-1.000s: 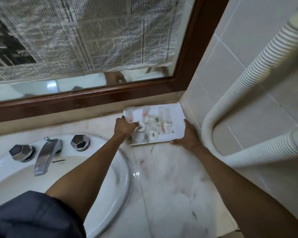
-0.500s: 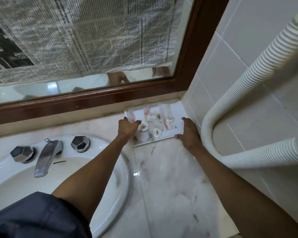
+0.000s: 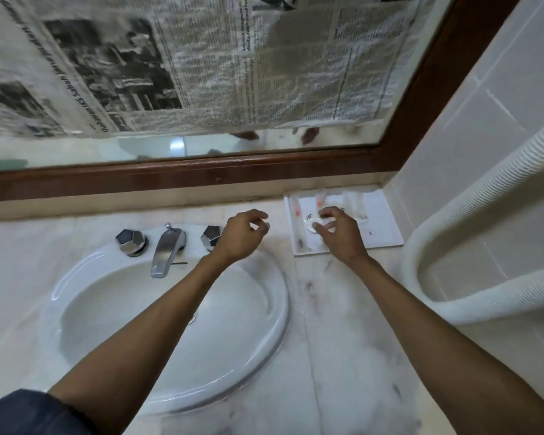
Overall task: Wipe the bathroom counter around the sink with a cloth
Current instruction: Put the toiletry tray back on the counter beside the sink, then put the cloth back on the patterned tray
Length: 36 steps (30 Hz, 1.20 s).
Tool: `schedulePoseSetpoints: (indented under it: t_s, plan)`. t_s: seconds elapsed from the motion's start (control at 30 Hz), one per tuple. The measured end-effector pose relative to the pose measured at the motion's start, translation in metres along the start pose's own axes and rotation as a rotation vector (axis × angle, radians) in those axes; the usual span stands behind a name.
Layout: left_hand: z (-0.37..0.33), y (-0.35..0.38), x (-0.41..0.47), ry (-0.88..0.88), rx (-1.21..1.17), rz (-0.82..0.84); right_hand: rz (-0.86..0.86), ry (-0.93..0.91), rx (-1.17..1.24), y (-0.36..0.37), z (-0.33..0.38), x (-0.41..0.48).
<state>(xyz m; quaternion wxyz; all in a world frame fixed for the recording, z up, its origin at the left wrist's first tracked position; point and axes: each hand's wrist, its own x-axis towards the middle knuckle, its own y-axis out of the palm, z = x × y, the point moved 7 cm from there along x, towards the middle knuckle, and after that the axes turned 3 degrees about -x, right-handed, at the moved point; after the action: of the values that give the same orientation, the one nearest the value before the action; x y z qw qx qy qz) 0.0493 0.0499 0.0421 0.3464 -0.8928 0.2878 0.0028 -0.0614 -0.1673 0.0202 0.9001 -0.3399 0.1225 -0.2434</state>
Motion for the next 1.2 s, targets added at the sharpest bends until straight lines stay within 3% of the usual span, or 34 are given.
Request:
schedulePoseSetpoints:
  t_s: [0.3, 0.67, 0.93, 1.2]
  plan:
    - [0.129, -0.16, -0.129, -0.086, -0.067, -0.196, 0.167, -0.201, 0.13, 0.149, 0.191, -0.04]
    - [0.315, -0.354, -0.252, -0.262, -0.036, -0.422, 0.403, -0.363, 0.087, 0.367, 0.382, -0.144]
    - [0.429, -0.437, -0.274, -0.444, -0.056, -0.572, 0.529, -0.371, 0.021, 0.481, 0.445, -0.165]
    - [0.525, -0.477, -0.223, -0.525, 0.003, -0.51, 0.524, -0.361, -0.082, 0.587, 0.46, -0.13]
